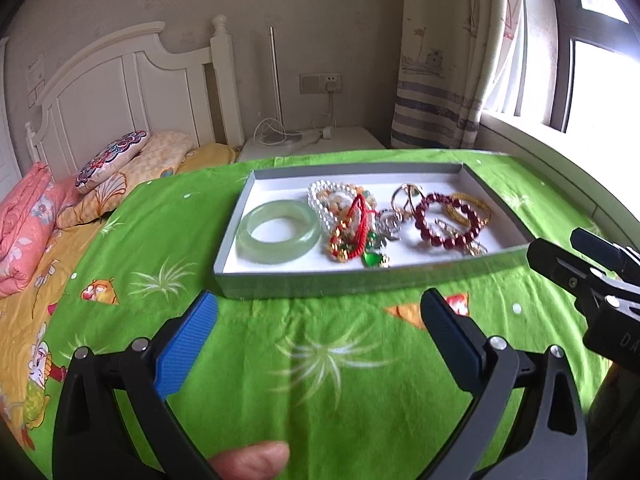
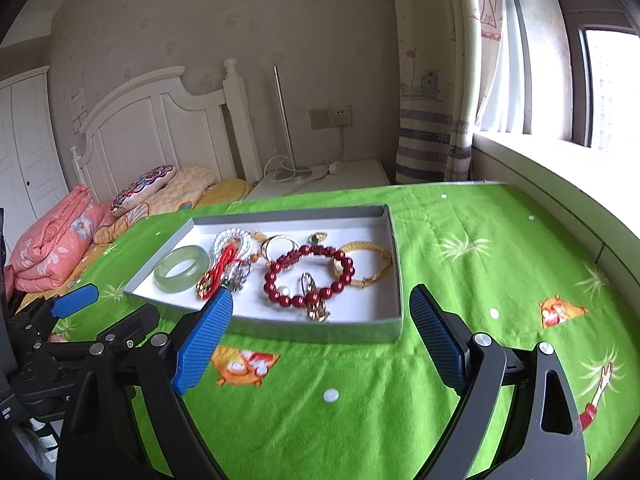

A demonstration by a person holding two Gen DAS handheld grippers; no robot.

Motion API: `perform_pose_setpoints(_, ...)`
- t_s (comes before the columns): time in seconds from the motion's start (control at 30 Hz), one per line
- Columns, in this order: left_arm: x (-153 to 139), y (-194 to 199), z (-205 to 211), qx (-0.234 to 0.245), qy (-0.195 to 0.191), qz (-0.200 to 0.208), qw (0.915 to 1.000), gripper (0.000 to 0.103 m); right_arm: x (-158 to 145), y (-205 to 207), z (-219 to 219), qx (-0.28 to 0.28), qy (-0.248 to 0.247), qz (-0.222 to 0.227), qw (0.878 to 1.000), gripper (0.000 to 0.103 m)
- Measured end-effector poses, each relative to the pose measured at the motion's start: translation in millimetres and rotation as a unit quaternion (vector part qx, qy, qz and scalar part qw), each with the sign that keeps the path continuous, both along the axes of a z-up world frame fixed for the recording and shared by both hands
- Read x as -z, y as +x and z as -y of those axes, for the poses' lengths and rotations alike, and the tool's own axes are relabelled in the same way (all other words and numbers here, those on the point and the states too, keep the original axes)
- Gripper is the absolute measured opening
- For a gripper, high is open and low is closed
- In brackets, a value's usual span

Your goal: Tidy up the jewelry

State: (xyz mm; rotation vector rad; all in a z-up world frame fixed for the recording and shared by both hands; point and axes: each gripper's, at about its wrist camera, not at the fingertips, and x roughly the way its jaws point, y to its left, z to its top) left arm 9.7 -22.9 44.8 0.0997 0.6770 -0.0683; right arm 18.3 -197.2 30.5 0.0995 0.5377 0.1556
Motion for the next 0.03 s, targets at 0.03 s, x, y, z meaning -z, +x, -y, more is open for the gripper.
perform_pose_setpoints(0.03,3.5,-4.3,1.0,-0.001,0.008,-0.011,0.9999,0.101,2.0,-4.7,1.1,-0.004,0.0,-0.016,1.0,0.087)
